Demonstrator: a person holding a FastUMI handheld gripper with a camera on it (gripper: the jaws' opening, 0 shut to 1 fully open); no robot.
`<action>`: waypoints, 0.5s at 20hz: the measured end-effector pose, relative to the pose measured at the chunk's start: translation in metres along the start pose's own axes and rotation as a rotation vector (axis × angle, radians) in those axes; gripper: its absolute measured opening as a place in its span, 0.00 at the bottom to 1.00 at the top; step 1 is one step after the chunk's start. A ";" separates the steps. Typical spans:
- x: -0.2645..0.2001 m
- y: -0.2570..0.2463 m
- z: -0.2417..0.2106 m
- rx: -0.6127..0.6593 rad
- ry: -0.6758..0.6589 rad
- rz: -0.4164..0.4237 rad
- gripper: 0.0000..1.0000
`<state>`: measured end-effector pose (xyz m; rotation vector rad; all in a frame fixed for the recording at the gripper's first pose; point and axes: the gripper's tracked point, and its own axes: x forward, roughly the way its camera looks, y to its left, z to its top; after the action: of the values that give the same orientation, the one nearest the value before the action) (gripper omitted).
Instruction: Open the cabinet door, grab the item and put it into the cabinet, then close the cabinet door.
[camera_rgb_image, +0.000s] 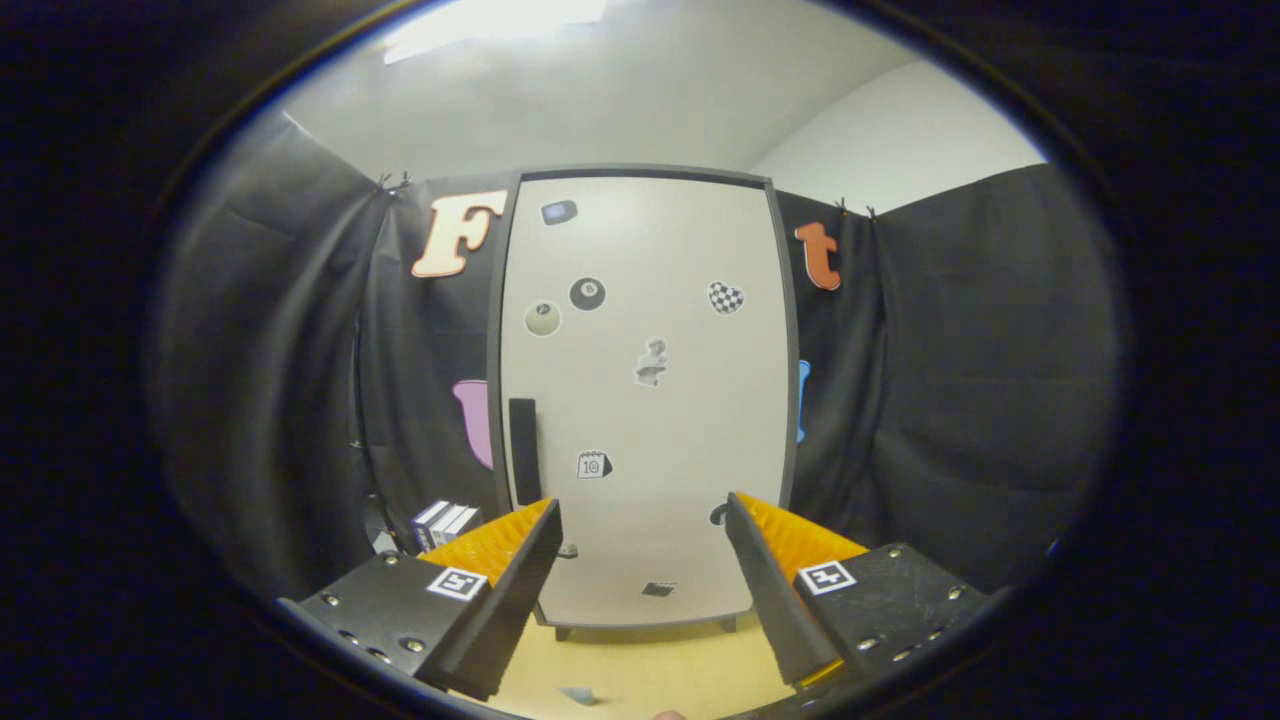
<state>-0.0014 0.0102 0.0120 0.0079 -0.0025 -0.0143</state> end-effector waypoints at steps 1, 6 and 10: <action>0.000 0.000 0.000 0.002 0.002 -0.003 0.97; -0.005 0.001 0.003 0.025 -0.002 -0.003 0.97; -0.009 0.005 0.003 0.034 -0.002 0.003 0.97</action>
<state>-0.0103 0.0157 0.0145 0.0420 -0.0044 -0.0108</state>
